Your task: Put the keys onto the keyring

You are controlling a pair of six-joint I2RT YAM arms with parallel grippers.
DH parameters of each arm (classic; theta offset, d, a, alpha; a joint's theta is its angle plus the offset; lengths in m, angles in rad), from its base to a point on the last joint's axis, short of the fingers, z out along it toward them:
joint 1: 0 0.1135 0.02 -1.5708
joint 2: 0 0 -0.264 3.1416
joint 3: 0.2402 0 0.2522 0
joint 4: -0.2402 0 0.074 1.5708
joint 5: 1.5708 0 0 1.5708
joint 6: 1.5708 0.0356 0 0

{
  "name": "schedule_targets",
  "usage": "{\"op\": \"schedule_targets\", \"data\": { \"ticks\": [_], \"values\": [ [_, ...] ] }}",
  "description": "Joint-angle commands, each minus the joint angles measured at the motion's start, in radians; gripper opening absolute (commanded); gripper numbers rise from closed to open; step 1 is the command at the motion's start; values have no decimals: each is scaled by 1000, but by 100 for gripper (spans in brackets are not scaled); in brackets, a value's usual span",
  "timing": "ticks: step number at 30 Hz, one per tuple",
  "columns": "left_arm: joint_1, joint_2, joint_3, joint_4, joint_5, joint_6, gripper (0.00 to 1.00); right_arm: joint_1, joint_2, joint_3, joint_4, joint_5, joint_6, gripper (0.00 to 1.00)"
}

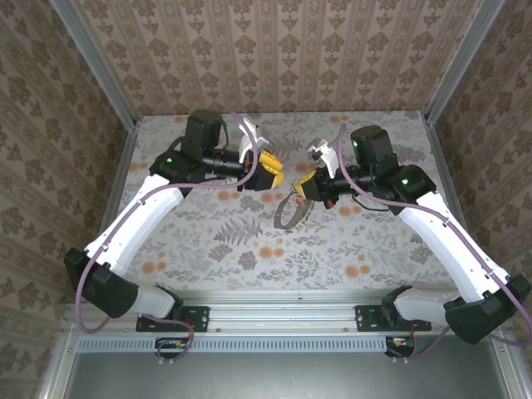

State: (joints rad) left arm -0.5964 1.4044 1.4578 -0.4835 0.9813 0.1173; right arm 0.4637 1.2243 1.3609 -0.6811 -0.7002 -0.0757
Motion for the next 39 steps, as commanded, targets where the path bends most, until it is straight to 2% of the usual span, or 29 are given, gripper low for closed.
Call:
{"op": "schedule_targets", "data": {
  "ticks": [1,24,39],
  "values": [
    [-13,19,-11,6,22,17,42,3,-11,3,59,-71,11,0],
    [-55,57,-11,33,22,1,40,-11,-41,-35,115,-90,44,0],
    [-53,55,-26,69,125,-30,38,-28,-47,-53,138,-93,57,0]
  ]
}}
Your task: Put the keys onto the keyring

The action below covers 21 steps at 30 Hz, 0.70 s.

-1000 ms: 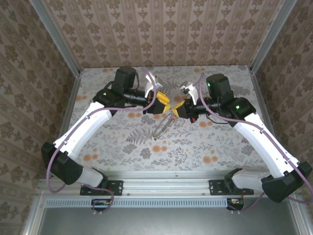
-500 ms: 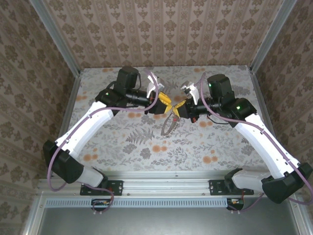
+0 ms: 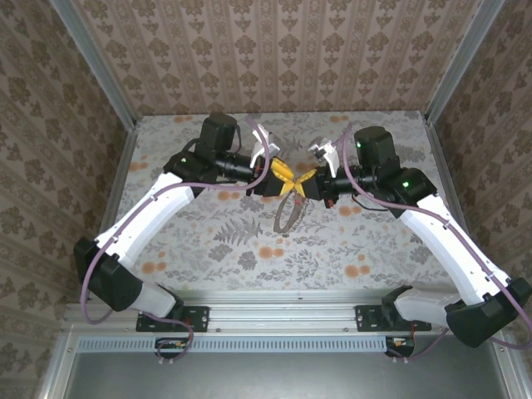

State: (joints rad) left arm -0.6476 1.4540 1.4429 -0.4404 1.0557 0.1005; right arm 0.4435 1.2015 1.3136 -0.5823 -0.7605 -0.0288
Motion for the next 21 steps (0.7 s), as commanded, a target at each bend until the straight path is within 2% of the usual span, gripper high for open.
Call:
{"op": "schedule_targets", "data": {
  "ticks": [1,14,16,21],
  "values": [
    [-3,7,-12,26,54,-13,37,-8,-23,-8,39,-33,12,0],
    [-9,15,-6,56,63,-27,15,-14,-25,-17,64,-41,22,0],
    [-12,17,-3,58,61,-28,16,-14,-25,-19,74,-40,27,0],
    [-17,22,1,27,55,-16,23,-19,-29,-19,76,-37,27,0]
  ]
}}
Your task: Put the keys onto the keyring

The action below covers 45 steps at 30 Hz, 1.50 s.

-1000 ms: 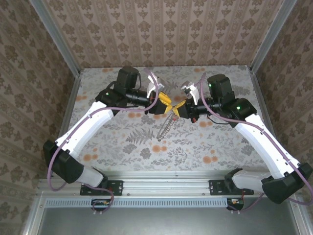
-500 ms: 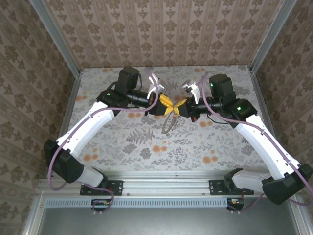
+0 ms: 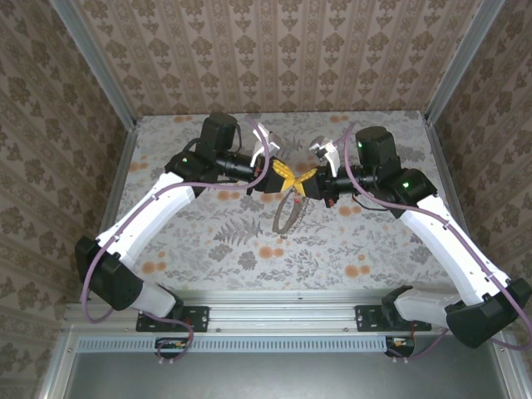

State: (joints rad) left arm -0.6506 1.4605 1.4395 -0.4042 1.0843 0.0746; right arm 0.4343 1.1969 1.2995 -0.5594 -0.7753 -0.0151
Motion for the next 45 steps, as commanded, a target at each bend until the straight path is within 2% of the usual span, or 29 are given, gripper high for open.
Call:
{"op": "schedule_targets", "data": {
  "ticks": [1,8,13,16,21,26,33,34,36,39,45],
  "values": [
    [-14,14,2,-16,24,14,24,-12,-27,-6,52,-21,13,0],
    [-14,7,-8,-16,23,16,23,-23,-34,-16,61,-22,18,0],
    [-15,9,-9,8,32,5,12,-23,-34,-19,68,-31,24,0],
    [-23,12,-5,17,39,-1,10,-23,-35,-23,76,-32,28,0],
    [-34,19,2,9,49,3,13,-22,-33,-23,83,-30,32,0],
    [-38,17,1,7,63,6,0,-26,-33,-25,85,-26,33,0],
    [-49,3,-10,40,13,-7,0,-30,-40,-28,103,-18,54,0],
    [-50,-6,-23,68,-13,-17,0,-34,-44,-29,109,-13,63,6],
    [-49,-33,-59,134,-73,-37,0,-45,-56,-35,122,-19,77,10],
    [-49,-83,-117,239,-135,-66,0,-73,-89,-59,162,-37,118,23],
    [-52,-137,-160,330,-208,-104,0,-136,-160,-155,283,-95,220,29]
  ]
}}
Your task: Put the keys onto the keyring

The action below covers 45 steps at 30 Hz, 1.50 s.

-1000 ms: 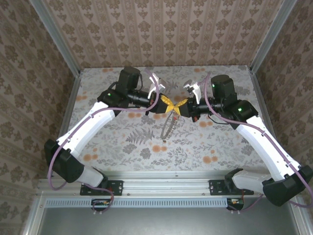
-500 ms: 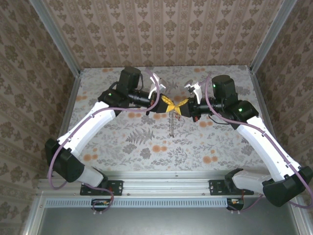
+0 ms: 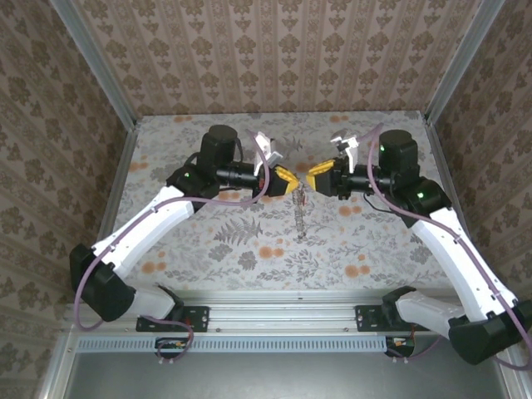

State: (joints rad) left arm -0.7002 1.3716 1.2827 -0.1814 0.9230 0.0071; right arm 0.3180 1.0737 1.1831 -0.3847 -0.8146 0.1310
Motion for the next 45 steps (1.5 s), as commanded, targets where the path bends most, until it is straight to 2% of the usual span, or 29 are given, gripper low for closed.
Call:
{"op": "schedule_targets", "data": {
  "ticks": [1,9,25,35,45],
  "values": [
    [-2,-54,-10,123,-53,-42,0,-24,-42,-53,123,-63,85,29],
    [-1,-62,-22,189,-75,-71,0,-28,-32,-113,200,-99,139,36],
    [-1,-47,7,215,-67,-85,0,-1,-22,-203,353,-153,247,35],
    [-1,-44,5,244,-56,-109,0,29,-5,-218,372,-123,247,33],
    [-2,-53,-6,264,-62,-116,0,31,-14,-228,371,-122,248,6]
  ]
}}
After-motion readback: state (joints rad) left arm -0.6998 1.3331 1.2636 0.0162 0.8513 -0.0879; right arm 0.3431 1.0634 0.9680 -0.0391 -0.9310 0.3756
